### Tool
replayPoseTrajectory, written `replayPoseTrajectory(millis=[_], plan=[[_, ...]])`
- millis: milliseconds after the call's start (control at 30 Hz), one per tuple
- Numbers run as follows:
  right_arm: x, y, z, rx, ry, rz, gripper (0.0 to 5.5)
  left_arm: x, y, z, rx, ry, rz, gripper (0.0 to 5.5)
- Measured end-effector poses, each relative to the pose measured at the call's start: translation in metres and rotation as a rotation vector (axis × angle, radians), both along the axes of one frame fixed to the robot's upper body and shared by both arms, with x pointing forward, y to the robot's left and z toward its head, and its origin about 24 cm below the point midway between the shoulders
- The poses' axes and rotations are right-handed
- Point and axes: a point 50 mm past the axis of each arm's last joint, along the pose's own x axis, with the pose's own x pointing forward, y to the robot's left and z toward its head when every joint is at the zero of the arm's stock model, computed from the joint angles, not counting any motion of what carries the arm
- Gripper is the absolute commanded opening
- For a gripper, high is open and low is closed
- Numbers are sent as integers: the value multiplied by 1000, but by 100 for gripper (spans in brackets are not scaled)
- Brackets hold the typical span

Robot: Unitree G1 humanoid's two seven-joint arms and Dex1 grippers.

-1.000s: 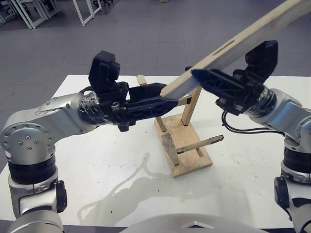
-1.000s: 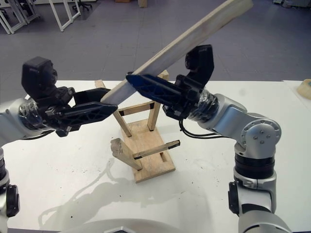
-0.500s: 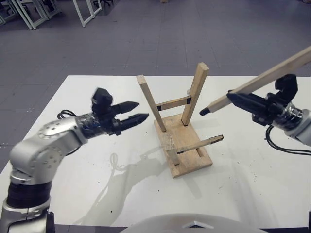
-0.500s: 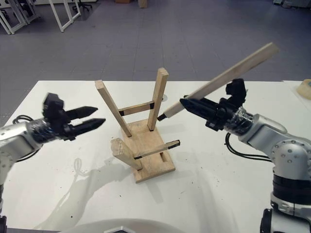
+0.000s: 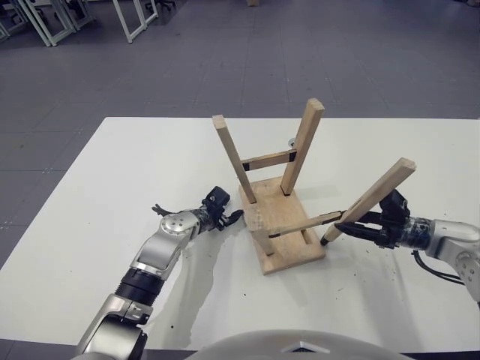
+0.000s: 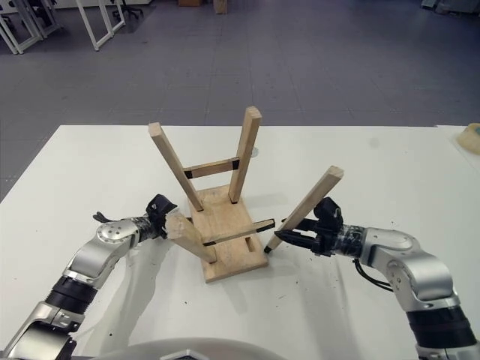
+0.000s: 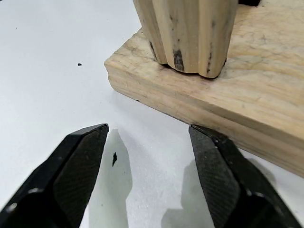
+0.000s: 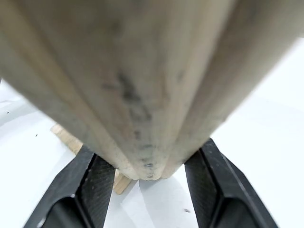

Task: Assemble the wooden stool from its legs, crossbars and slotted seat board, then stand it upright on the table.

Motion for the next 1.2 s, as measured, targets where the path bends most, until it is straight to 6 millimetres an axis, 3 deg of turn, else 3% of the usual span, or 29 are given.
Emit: replayPoseTrajectory(millis=[267,500,767,1067,1200], plan=[[-16,33,3,87,37,93,203,8,-6,-5,-33,-3,9,314],[-19,40,31,156,-8,172,203,12,9,-4,-19,-9,54,314],[-4,58,-8,156,0,170,203,11,11,-3,-17,-1,45,314],[4,62,-7,-6,-223,185,202,6,28,1,-5,-21,99,314],[-2,67,-12,-39,-317,137,202,6,53,29,-24,-149,228,314]])
